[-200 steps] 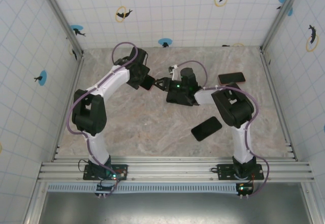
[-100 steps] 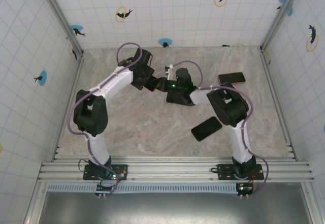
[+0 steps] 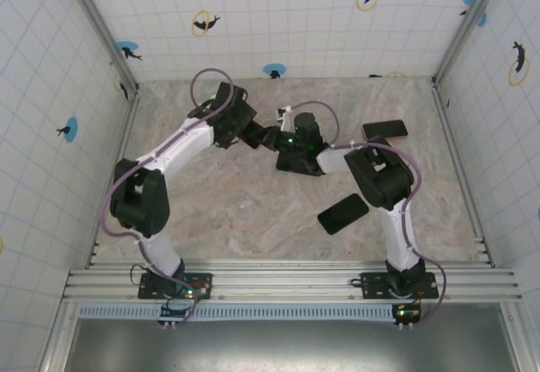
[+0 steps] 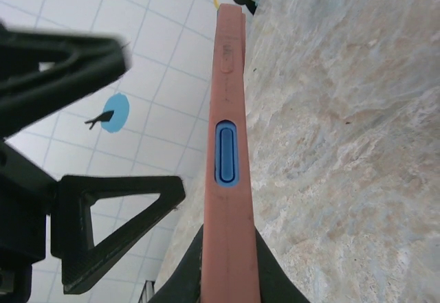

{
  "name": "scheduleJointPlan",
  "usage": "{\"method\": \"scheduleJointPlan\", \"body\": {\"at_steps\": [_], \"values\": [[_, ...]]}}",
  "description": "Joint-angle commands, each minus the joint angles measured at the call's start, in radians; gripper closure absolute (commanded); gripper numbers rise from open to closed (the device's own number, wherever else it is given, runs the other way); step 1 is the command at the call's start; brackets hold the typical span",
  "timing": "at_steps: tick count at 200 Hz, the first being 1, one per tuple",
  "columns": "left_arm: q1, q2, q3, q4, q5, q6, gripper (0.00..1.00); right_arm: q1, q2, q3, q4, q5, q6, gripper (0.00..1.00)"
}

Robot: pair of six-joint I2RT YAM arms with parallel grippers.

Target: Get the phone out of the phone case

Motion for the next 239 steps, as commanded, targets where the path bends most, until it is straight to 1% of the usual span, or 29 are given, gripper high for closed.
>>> {"method": "scheduleJointPlan", "body": {"at_steps": [1, 4, 17, 30, 35, 47, 58, 74, 92, 109, 136, 144, 148, 157, 171, 181, 185, 198, 218, 239], "values": [[0.038, -0.101, -0.142, 0.251, 0.09, 0.096, 0.02, -0.022, -0.082, -0.025, 0.17, 0.031, 0.087, 0.94], [0.055, -0.114, -0.164, 0.284, 0.107, 0.101, 0.02, -0.023, -0.083, -0.027, 0.178, 0.033, 0.097, 0.95], [0.077, -0.149, -0.236, 0.417, 0.174, 0.128, 0.02, -0.029, -0.097, -0.029, 0.194, 0.044, 0.123, 0.95], [0.1, -0.162, -0.281, 0.496, 0.235, 0.14, 0.03, -0.036, -0.11, -0.036, 0.215, 0.052, 0.156, 0.95], [0.112, -0.161, -0.29, 0.526, 0.276, 0.145, 0.04, -0.039, -0.113, -0.04, 0.226, 0.056, 0.172, 0.95], [0.136, -0.152, -0.302, 0.585, 0.368, 0.144, 0.07, -0.044, -0.125, -0.054, 0.258, 0.07, 0.219, 0.95], [0.152, -0.134, -0.315, 0.675, 0.462, 0.136, 0.1, -0.05, -0.137, -0.066, 0.288, 0.085, 0.258, 0.95], [0.165, -0.105, -0.317, 0.772, 0.562, 0.129, 0.14, -0.058, -0.154, -0.077, 0.318, 0.096, 0.305, 0.95], [0.179, -0.078, -0.315, 0.892, 0.64, 0.111, 0.17, -0.063, -0.169, -0.086, 0.349, 0.103, 0.363, 0.95], [0.178, -0.049, -0.304, 0.972, 0.687, 0.08, 0.2, -0.068, -0.18, -0.099, 0.375, 0.116, 0.409, 0.95], [0.18, 0.003, -0.265, 1.017, 0.745, 0.054, 0.26, -0.068, -0.187, -0.102, 0.42, 0.129, 0.468, 0.95], [0.179, 0.018, -0.257, 1.058, 0.766, 0.035, 0.29, -0.069, -0.189, -0.103, 0.42, 0.129, 0.477, 0.95], [0.18, 0.022, -0.25, 1.075, 0.775, 0.025, 0.33, -0.069, -0.19, -0.104, 0.421, 0.129, 0.482, 0.95], [0.18, 0.042, -0.228, 1.09, 0.792, 0.008, 0.4, -0.068, -0.19, -0.103, 0.424, 0.129, 0.496, 0.95], [0.179, 0.068, -0.201, 1.103, 0.82, -0.004, 0.47, -0.066, -0.189, -0.102, 0.44, 0.131, 0.512, 0.95], [0.179, 0.08, -0.201, 1.142, 0.83, -0.033, 0.53, -0.066, -0.189, -0.104, 0.443, 0.136, 0.512, 0.95], [0.178, 0.083, -0.203, 1.158, 0.835, -0.046, 0.55, -0.066, -0.187, -0.104, 0.443, 0.137, 0.549, 0.95], [0.18, 0.093, -0.202, 1.194, 0.851, -0.069, 0.63, -0.066, -0.185, -0.103, 0.44, 0.135, 0.568, 0.95], [0.179, 0.101, -0.192, 1.214, 0.871, -0.068, 0.65, -0.064, -0.182, -0.098, 0.439, 0.134, 0.6, 0.96], [0.182, 0.103, -0.178, 1.176, 0.873, -0.032, 0.69, -0.064, -0.183, -0.095, 0.44, 0.128, 0.613, 0.96]]}}
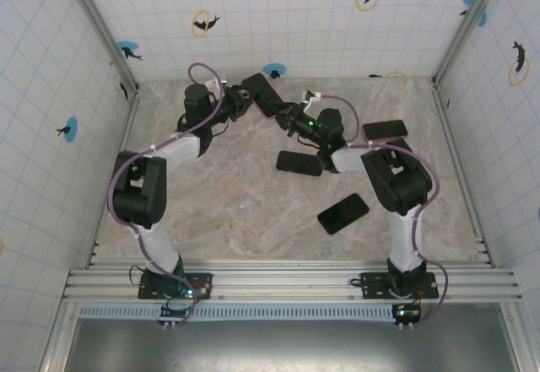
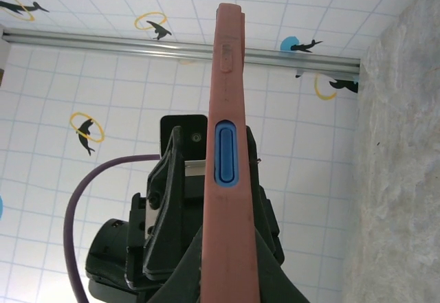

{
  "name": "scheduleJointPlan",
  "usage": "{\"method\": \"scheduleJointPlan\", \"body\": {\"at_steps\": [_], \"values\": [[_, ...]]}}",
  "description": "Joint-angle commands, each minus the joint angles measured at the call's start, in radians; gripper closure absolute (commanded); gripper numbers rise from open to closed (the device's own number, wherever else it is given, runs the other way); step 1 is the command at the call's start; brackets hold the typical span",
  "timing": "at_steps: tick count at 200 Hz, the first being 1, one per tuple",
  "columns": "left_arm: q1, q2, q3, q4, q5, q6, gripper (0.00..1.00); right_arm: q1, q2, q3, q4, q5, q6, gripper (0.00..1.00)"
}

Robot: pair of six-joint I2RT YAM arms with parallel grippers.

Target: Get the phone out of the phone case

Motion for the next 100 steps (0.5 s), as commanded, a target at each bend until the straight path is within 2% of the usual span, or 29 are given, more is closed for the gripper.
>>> {"method": "scheduleJointPlan", "body": {"at_steps": [1, 18, 43, 76, 100], "values": [[0.007, 0.008, 0.048, 0.054, 0.049, 0.016, 0.69, 0.001, -0.058, 0.002, 0.09, 0.003, 0.04, 0.96], [0.008, 0.017, 0.055, 0.058, 0.052, 0.013, 0.7, 0.001, -0.059, 0.002, 0.087, -0.009, 0.038, 0.96], [0.011, 0.032, 0.059, 0.084, 0.063, -0.013, 0.82, 0.001, -0.072, -0.012, 0.073, -0.022, 0.013, 0.96], [0.013, 0.033, 0.054, 0.1, 0.065, -0.026, 0.84, -0.001, -0.087, -0.033, 0.071, -0.041, -0.024, 0.96], [0.015, 0.035, 0.056, 0.118, 0.068, -0.042, 0.94, -0.001, -0.094, -0.054, 0.081, -0.034, -0.024, 0.93]]}}
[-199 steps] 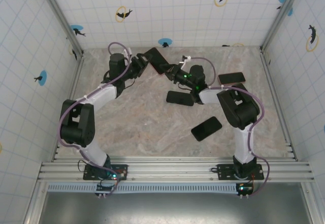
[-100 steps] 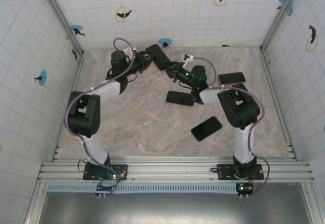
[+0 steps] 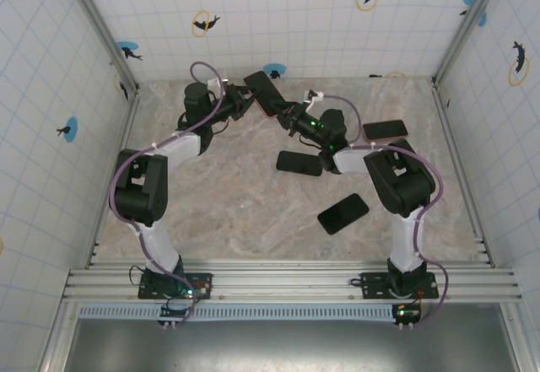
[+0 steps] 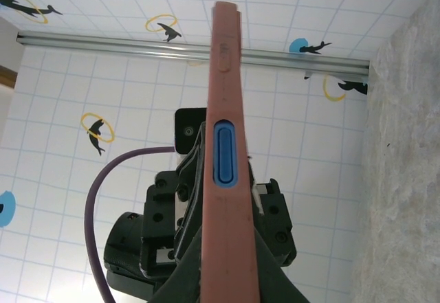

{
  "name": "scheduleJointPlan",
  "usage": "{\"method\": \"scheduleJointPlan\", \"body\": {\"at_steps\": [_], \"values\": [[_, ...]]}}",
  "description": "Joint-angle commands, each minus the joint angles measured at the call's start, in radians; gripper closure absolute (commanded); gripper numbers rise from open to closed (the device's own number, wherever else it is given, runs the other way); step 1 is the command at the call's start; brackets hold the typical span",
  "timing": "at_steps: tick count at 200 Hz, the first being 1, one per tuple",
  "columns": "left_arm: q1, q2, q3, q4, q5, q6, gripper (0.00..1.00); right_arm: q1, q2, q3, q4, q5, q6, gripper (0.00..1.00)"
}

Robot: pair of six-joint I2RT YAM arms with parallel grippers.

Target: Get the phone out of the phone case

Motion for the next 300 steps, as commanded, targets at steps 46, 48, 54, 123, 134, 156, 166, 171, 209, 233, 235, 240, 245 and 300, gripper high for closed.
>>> {"method": "scheduleJointPlan", "body": {"at_steps": [46, 48, 54, 123, 134, 156, 166, 171, 209, 233, 235, 240, 245, 300], "values": [[0.008, 0.019, 0.036, 0.136, -0.01, -0.014, 1.0, -0.005, -0.084, -0.055, 0.086, -0.008, -0.035, 0.69], [0.008, 0.019, 0.036, 0.138, -0.013, -0.015, 1.0, -0.006, -0.085, -0.058, 0.089, -0.006, -0.035, 0.68], [0.007, 0.018, 0.037, 0.145, -0.024, -0.02, 1.0, -0.009, -0.087, -0.067, 0.109, 0.0, -0.035, 0.67], [-0.014, -0.001, 0.0, 0.255, -0.174, -0.09, 1.0, 0.006, -0.077, -0.111, 0.195, 0.003, -0.125, 0.67], [-0.014, 0.001, -0.006, 0.272, -0.181, -0.102, 1.0, 0.007, -0.074, -0.11, 0.197, 0.005, -0.129, 0.69], [-0.018, 0.009, 0.002, 0.286, -0.176, -0.116, 1.0, 0.005, -0.058, -0.095, 0.215, 0.003, -0.12, 0.7], [-0.019, 0.014, 0.003, 0.293, -0.176, -0.123, 1.0, 0.005, -0.047, -0.08, 0.217, -0.002, -0.115, 0.72], [-0.021, 0.017, 0.004, 0.294, -0.176, -0.126, 1.0, 0.005, -0.043, -0.072, 0.218, -0.005, -0.116, 0.72], [-0.028, 0.033, 0.021, 0.319, -0.167, -0.147, 1.0, 0.002, -0.022, -0.021, 0.197, -0.024, -0.131, 0.74], [-0.029, 0.035, 0.021, 0.324, -0.167, -0.154, 1.0, 0.0, -0.002, 0.006, 0.193, -0.031, -0.129, 0.76], [-0.029, 0.035, 0.021, 0.325, -0.167, -0.155, 1.0, -0.001, -0.001, 0.008, 0.191, -0.031, -0.13, 0.76], [-0.03, 0.035, 0.019, 0.328, -0.168, -0.157, 1.0, 0.0, 0.002, 0.013, 0.19, -0.032, -0.132, 0.77], [-0.029, 0.035, 0.018, 0.328, -0.167, -0.158, 1.0, -0.001, 0.004, 0.018, 0.186, -0.034, -0.133, 0.77], [-0.029, 0.035, 0.02, 0.322, -0.173, -0.172, 1.0, 0.001, 0.004, 0.033, 0.134, -0.061, -0.18, 0.81]]}}
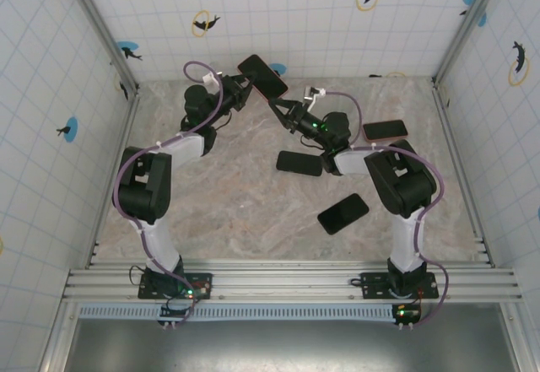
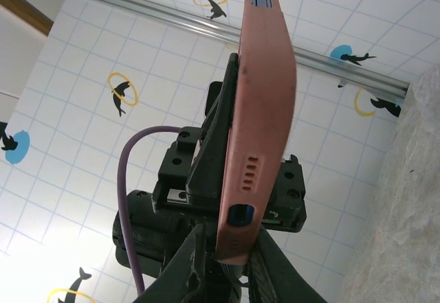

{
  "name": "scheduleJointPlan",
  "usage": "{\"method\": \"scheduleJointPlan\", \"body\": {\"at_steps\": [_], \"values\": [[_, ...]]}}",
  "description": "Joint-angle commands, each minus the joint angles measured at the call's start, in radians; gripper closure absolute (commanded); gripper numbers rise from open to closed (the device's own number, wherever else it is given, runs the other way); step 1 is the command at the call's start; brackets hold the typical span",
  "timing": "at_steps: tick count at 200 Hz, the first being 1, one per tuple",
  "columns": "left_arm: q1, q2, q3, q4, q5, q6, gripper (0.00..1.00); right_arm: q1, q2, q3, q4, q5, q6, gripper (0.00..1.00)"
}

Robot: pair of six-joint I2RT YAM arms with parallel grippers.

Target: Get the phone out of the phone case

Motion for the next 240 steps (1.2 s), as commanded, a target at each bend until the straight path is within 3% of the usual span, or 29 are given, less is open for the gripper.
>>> {"method": "scheduleJointPlan", "body": {"at_steps": [1, 110, 190, 240], "values": [[-0.006, 0.007, 0.021, 0.081, -0.003, -0.012, 1.0, 0.002, 0.01, 0.051, -0.003, -0.028, -0.051, 0.81], [-0.006, -0.01, 0.017, 0.09, 0.012, -0.035, 1.0, -0.01, -0.011, 0.053, -0.12, -0.044, -0.154, 0.91], [-0.008, -0.072, 0.017, 0.14, 0.053, -0.182, 1.0, -0.026, -0.071, 0.008, -0.368, -0.051, -0.426, 0.96], [-0.012, -0.109, 0.012, 0.145, 0.069, -0.204, 1.0, -0.034, -0.096, 0.037, -0.549, -0.04, -0.597, 0.96]]}}
